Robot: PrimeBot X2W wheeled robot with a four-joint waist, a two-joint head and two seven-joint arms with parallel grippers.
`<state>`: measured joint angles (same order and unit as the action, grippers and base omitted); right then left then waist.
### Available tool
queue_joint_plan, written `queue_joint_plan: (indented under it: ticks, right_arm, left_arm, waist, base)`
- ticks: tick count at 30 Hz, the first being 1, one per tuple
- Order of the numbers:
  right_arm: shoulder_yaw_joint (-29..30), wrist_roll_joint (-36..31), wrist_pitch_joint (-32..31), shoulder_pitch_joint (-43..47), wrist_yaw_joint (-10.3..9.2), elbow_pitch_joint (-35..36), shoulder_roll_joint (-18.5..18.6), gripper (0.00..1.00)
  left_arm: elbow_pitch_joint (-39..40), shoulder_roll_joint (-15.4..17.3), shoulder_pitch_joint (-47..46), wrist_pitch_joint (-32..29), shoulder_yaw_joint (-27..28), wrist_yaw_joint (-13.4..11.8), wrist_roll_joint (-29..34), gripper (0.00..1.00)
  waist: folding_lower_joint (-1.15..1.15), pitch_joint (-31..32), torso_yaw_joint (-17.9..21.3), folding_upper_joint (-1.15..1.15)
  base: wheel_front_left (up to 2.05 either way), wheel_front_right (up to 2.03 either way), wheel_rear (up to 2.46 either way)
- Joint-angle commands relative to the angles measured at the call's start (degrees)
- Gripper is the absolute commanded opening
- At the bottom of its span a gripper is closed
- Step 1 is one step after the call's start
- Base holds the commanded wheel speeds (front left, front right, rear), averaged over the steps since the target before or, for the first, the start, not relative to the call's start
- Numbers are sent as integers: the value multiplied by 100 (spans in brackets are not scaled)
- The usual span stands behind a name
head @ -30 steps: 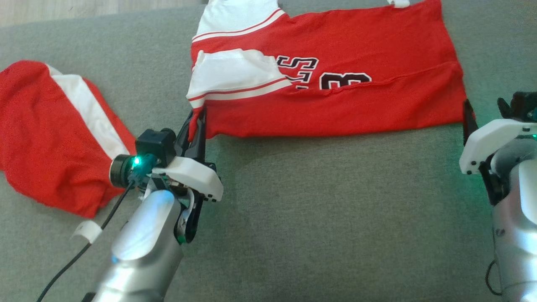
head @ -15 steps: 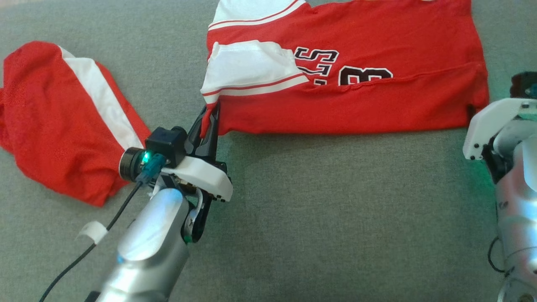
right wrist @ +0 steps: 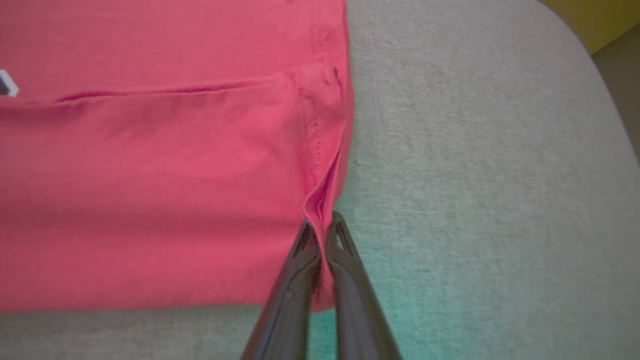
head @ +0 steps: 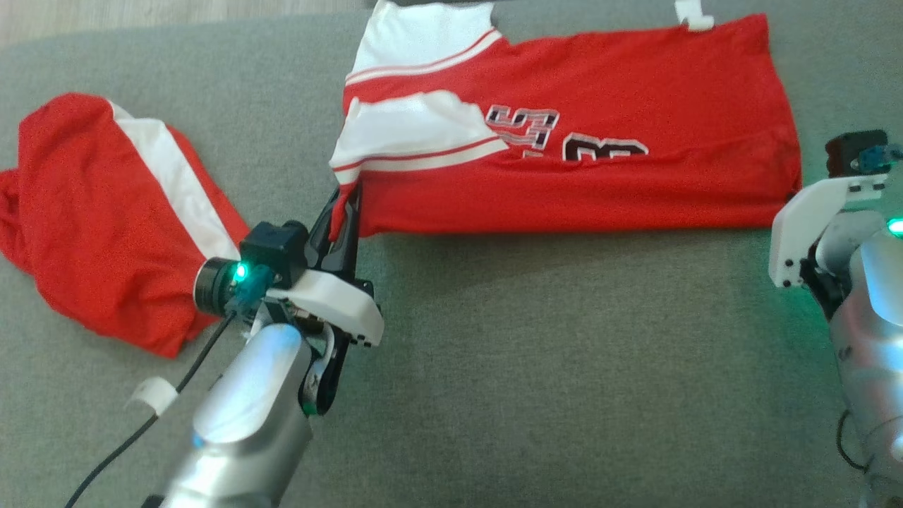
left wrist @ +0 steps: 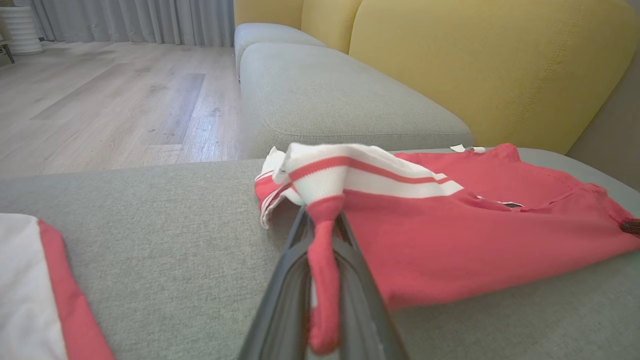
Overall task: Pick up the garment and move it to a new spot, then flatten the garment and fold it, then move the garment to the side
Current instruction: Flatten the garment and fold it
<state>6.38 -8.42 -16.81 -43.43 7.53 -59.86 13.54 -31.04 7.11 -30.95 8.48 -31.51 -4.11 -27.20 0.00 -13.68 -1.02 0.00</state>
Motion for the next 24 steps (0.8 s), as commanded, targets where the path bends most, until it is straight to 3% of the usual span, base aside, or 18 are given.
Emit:
queue_joint_plan:
  ticks: [1,15,24]
  right_arm:
    - [-173,55,7,3,-4,96,151,0]
    - [-1236,1072,-661,402,-4,-181,581,0]
    - [-1854,2069,-1077,1100,-4,294,793,0]
  left_arm:
    - [133,187,-28,30,178,-51,-52,0]
    - [-90,297,563,-619,-26,-34,-267,0]
    - [272,467,1231,-1277,-157,-132,-478,0]
  waist:
    - [0,119,49,0]
    - [0,1001,147,0]
    - [0,1416,289,0]
  base:
    - [0,0,0]
    - [0,0,0]
    - [0,0,0]
